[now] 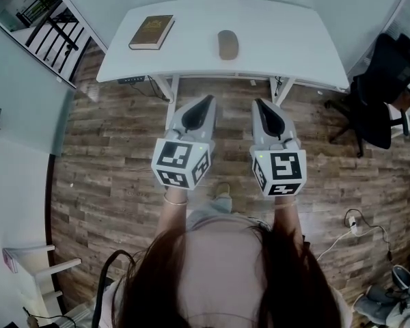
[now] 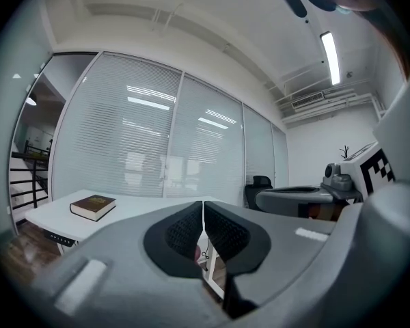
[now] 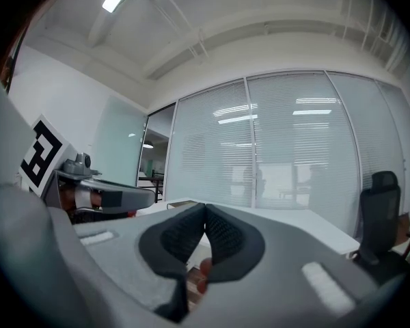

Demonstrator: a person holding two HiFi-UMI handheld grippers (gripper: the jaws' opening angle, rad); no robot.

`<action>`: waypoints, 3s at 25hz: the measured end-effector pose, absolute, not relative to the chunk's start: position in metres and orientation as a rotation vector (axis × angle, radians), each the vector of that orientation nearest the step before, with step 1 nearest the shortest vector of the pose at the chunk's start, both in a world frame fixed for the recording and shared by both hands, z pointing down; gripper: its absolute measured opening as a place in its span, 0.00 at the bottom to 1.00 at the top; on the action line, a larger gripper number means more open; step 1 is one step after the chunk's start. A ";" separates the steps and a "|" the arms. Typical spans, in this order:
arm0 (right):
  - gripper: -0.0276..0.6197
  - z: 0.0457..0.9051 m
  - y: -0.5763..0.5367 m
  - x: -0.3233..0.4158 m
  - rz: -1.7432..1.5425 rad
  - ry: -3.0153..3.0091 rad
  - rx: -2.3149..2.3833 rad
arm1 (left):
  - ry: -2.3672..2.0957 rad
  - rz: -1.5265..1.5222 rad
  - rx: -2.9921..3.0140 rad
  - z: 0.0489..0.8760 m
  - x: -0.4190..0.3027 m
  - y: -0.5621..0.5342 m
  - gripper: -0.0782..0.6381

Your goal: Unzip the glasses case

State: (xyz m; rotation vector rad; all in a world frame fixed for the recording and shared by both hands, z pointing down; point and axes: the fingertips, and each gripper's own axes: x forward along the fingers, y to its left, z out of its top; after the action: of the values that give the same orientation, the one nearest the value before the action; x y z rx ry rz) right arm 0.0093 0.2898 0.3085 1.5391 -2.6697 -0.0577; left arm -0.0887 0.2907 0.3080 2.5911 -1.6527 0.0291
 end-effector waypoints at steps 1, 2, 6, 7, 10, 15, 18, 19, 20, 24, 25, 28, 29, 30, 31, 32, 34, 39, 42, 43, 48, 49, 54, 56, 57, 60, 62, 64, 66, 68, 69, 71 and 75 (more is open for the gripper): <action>0.05 0.308 0.283 0.005 -0.060 -2.669 1.540 | -1.652 0.029 2.590 0.308 -0.093 0.284 0.11; 0.05 0.307 0.276 0.001 -0.061 -2.666 1.542 | -1.651 0.030 2.589 0.309 -0.097 0.277 0.11; 0.05 0.308 0.251 -0.011 -0.061 -2.643 1.556 | -1.630 0.038 2.590 0.311 -0.111 0.250 0.11; 0.05 0.308 0.246 -0.013 -0.061 -2.637 1.558 | -1.624 0.036 2.590 0.311 -0.113 0.244 0.11; 0.05 0.309 0.228 -0.018 -0.053 -2.622 1.569 | -1.598 0.038 2.595 0.312 -0.116 0.226 0.11; 0.05 0.311 0.206 -0.025 -0.061 -2.593 1.589 | -1.557 0.039 2.597 0.318 -0.122 0.200 0.11; 0.05 0.313 0.191 -0.022 -0.070 -2.568 1.603 | -1.542 0.036 2.587 0.321 -0.124 0.184 0.11; 0.05 0.314 0.186 -0.021 -0.076 -2.560 1.610 | -1.538 0.036 2.583 0.322 -0.124 0.179 0.11; 0.05 0.314 0.181 -0.020 -0.082 -2.554 1.616 | -1.535 0.034 2.580 0.324 -0.124 0.173 0.11; 0.05 0.316 0.160 -0.017 -0.105 -2.536 1.626 | -1.528 0.023 2.569 0.328 -0.123 0.151 0.11; 0.05 0.317 0.154 -0.017 -0.111 -2.531 1.626 | -1.527 0.020 2.564 0.329 -0.123 0.145 0.11; 0.05 0.320 0.138 -0.016 -0.106 -2.533 1.623 | -1.532 0.010 2.545 0.333 -0.125 0.128 0.11; 0.05 0.321 0.132 -0.015 -0.101 -2.536 1.622 | -1.536 0.011 2.539 0.334 -0.125 0.122 0.11; 0.05 0.321 0.126 -0.014 -0.099 -2.538 1.621 | -1.541 0.014 2.534 0.335 -0.125 0.117 0.11; 0.05 0.322 0.121 -0.013 -0.100 -2.540 1.619 | -1.545 0.020 2.530 0.336 -0.125 0.111 0.11; 0.05 0.323 0.116 -0.011 -0.101 -2.542 1.617 | -1.547 0.027 2.527 0.337 -0.124 0.106 0.11; 0.05 0.325 0.106 -0.008 -0.099 -2.546 1.611 | -1.551 0.038 2.519 0.339 -0.122 0.096 0.12; 0.05 0.328 0.074 -0.003 -0.096 -2.556 1.590 | -1.571 0.044 2.488 0.346 -0.122 0.065 0.12; 0.05 0.328 0.055 0.004 -0.089 -2.562 1.579 | -1.559 0.053 2.468 0.350 -0.117 0.048 0.24; 0.05 0.328 0.049 0.005 -0.086 -2.565 1.577 | -1.560 0.056 2.461 0.352 -0.116 0.041 0.24; 0.05 0.334 0.017 0.012 -0.081 -2.567 1.551 | -1.593 0.064 2.415 0.361 -0.116 0.011 0.24; 0.05 0.336 0.012 0.013 -0.081 -2.568 1.545 | -1.597 0.068 2.401 0.364 -0.116 0.005 0.25; 0.05 0.341 -0.015 0.020 -0.068 -2.576 1.524 | -1.584 0.081 2.316 0.386 -0.118 -0.024 0.28; 0.05 0.343 -0.024 0.022 -0.059 -2.579 1.519 | -1.561 0.086 2.281 0.396 -0.118 -0.035 0.29; 0.05 0.344 -0.028 0.023 -0.052 -2.582 1.515 | -1.550 0.085 2.262 0.402 -0.118 -0.040 0.30; 0.05 0.348 -0.040 0.027 -0.036 -2.589 1.503 | -1.531 0.083 2.207 0.415 -0.118 -0.054 0.32; 0.05 0.352 -0.047 0.031 -0.029 -2.586 1.500 | -1.518 0.089 2.176 0.424 -0.117 -0.063 0.34; 0.05 0.356 -0.055 0.033 -0.020 -2.586 1.492 | -1.498 0.102 2.149 0.433 -0.117 -0.072 0.36; 0.05 0.360 -0.062 0.036 -0.012 -2.585 1.487 | -1.475 0.118 2.126 0.443 -0.115 -0.080 0.39; 0.05 0.363 -0.069 0.039 -0.004 -2.586 1.484 | -1.461 0.139 2.104 0.451 -0.113 -0.087 0.41; 0.05 0.364 -0.071 0.040 0.001 -2.587 1.483 | -1.454 0.149 2.091 0.456 -0.113 -0.089 0.42; 0.05 0.366 -0.077 0.042 0.013 -2.589 1.481 | -1.431 0.157 2.063 0.465 -0.112 -0.094 0.43; 0.05 0.373 -0.087 0.044 0.025 -2.583 1.476 | -1.364 0.121 2.004 0.478 -0.111 -0.103 0.45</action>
State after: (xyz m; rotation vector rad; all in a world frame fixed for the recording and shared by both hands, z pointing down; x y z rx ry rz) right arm 0.0439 -0.0870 0.3727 1.4758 -2.5830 0.0252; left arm -0.1115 -0.1029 0.4784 2.0038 -1.3637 0.1212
